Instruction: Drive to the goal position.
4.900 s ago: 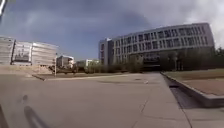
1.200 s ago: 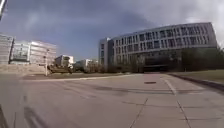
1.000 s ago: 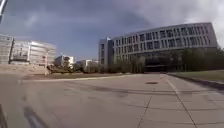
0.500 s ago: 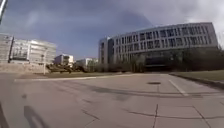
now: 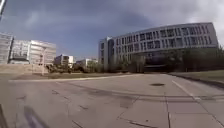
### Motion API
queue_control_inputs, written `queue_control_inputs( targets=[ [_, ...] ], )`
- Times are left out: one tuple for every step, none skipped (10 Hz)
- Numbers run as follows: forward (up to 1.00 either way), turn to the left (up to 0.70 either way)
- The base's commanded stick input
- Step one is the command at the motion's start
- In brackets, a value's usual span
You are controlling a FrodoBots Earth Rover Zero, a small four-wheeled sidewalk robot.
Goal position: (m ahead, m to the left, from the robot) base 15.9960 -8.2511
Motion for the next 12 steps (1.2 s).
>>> queue_control_inputs(
  targets=[
    [0.70, 0.00],
    [0.70, 0.00],
    [0.70, 0.00],
    [0.70, 0.00],
    [0.70, 0.00],
    [0.70, 0.00],
    [0.70, 0.00],
    [0.70, 0.00],
    [0.70, 0.00],
    [0.70, 0.00],
    [0.70, 0.00],
    [0.70, 0.00]
  ],
)
